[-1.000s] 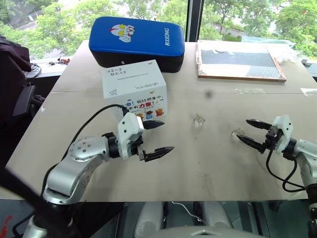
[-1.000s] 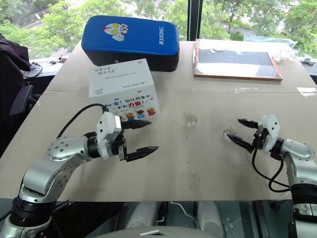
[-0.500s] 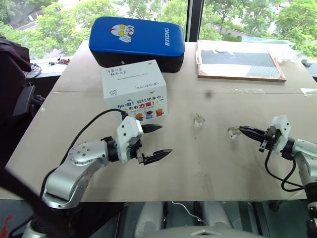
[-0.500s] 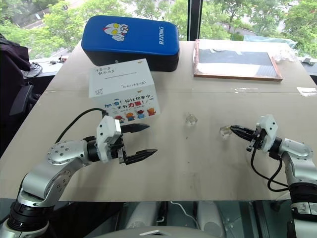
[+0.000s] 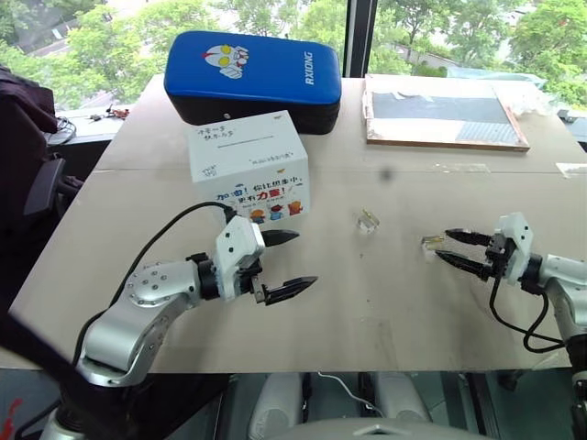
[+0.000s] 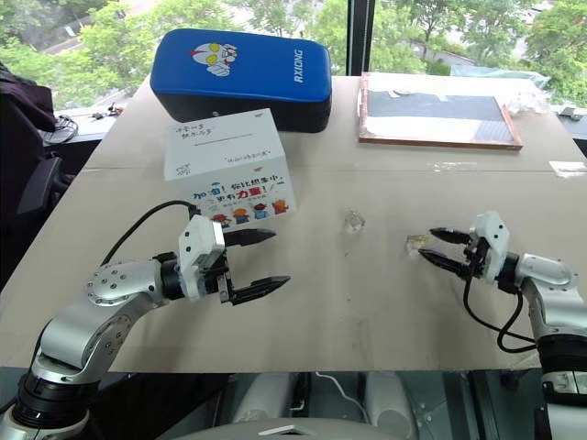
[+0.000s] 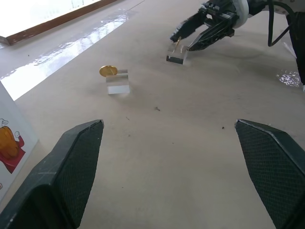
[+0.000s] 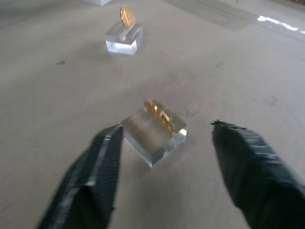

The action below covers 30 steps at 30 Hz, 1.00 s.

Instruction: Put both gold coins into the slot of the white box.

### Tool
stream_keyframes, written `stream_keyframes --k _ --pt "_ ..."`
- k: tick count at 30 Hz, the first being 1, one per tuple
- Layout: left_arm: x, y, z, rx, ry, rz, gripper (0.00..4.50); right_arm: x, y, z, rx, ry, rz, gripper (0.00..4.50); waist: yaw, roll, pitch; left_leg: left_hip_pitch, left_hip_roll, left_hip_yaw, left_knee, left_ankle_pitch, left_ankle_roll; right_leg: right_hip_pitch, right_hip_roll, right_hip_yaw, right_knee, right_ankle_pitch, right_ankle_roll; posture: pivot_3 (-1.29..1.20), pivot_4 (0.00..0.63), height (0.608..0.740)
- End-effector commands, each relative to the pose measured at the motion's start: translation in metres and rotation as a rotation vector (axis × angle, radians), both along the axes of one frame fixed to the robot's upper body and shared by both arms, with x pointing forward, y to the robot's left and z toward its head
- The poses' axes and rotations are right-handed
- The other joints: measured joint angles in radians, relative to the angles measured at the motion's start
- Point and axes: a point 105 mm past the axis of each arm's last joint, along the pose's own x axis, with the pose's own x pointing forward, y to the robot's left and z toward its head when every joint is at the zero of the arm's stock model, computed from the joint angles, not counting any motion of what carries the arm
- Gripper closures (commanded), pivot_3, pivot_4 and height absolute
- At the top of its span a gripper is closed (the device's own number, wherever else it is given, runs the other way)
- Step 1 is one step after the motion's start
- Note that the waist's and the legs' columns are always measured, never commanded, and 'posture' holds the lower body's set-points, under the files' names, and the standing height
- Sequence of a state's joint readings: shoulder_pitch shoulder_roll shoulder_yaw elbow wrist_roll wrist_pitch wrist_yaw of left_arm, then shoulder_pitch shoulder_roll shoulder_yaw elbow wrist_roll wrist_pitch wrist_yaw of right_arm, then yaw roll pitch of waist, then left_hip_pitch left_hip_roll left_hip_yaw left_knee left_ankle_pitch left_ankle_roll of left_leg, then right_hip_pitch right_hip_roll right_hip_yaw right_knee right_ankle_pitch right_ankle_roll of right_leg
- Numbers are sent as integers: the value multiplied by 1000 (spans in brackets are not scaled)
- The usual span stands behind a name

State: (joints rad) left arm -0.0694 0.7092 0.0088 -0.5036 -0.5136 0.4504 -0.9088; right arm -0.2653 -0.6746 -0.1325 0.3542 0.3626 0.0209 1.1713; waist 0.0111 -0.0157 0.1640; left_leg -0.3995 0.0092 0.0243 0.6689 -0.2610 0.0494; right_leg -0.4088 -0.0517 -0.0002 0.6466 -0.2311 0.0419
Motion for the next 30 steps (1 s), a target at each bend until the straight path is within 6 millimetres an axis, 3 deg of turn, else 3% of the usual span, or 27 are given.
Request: stream_keyframes --k 1,8,9,10,16,26,30 --pt "-5 -2 12 1 -61 -14 0 3 5 15 21 -51 32 1026 1 0 0 0 0 0 0 0 0 0 0 0 0 0 0 0 150 740" --pt "-7 -4 15 -18 -68 -11 0 3 12 13 28 -39 65 1026 1 0 0 0 0 0 0 0 0 0 0 0 0 0 0 0 150 740" --pt "-7 -4 15 -23 -68 -11 0 3 12 12 26 -35 67 1518 1 0 0 0 0 0 0 0 0 0 0 0 0 0 0 0 150 740" --pt "-7 -4 17 -31 -70 -11 0 3 12 10 23 -30 65 1739 1 0 0 0 0 0 0 0 0 0 0 0 0 0 0 0 150 740" --pt "-9 -7 23 -68 -68 -31 0 2 10 10 33 -28 54 4480 1 0 0 0 0 0 0 0 0 0 -1 0 0 0 0 0 150 740" --pt "-8 -7 22 -69 -54 -42 0 0 13 18 98 -31 42 4480 1 0 0 0 0 0 0 0 0 0 0 0 0 0 0 0 150 740" --pt "-5 -15 33 -192 -28 -33 0 -4 36 42 332 27 63 4480 0 0 0 0 0 0 0 0 0 0 0 0 0 0 0 0 150 740"
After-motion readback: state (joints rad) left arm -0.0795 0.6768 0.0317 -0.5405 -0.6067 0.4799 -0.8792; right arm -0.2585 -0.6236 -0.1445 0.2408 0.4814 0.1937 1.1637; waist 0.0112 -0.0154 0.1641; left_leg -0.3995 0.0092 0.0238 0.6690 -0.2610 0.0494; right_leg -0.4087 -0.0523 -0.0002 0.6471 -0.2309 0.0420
